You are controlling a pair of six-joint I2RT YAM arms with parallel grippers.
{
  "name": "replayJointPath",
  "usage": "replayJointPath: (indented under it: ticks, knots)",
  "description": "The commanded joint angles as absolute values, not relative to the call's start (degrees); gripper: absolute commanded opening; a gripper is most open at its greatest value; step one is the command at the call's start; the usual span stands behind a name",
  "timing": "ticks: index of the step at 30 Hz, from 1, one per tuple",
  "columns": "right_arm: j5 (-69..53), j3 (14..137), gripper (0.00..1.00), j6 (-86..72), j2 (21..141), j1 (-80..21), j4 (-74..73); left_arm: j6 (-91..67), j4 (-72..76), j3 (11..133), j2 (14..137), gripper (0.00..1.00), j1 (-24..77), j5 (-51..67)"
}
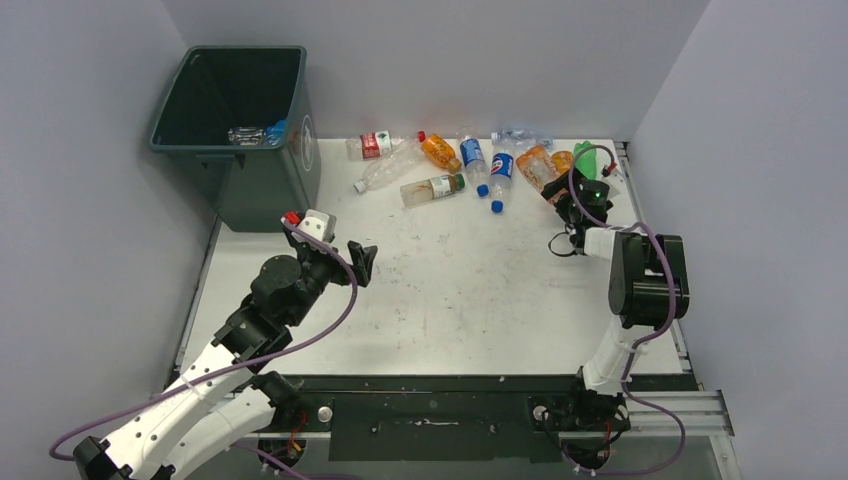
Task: Put the plastic bottles in the bin
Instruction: Pick up the plastic bottle at the center of the board.
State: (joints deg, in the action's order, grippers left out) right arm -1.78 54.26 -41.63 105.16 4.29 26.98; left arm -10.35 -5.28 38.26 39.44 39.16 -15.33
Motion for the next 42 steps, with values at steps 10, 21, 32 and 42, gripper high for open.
replayJointPath:
  ticks: [10, 21, 32, 42]
  knots:
    - [-5.16, 58.33, 0.9, -34.98, 109.69, 4.75, 28.12, -10.55, -3.22, 39.76, 39.64, 0.96, 39.08, -14.47]
    - [-4.88, 63.78, 0.63, -33.35, 113.89, 4.62, 25.63, -9.93, -3.56, 39.86, 39.64, 0.96, 39.11, -15.38]
    - [-4.51, 65.22, 0.56, -32.54, 116.34, 4.6, 23.8, -9.84, -3.64, 39.9, 39.9, 0.96, 39.09, -15.37]
    - [-5.02, 64.2, 0.22, -31.51, 115.65, 4.45, 25.3, -9.58, -3.77, 39.99, 40.08, 0.96, 39.11, -15.65]
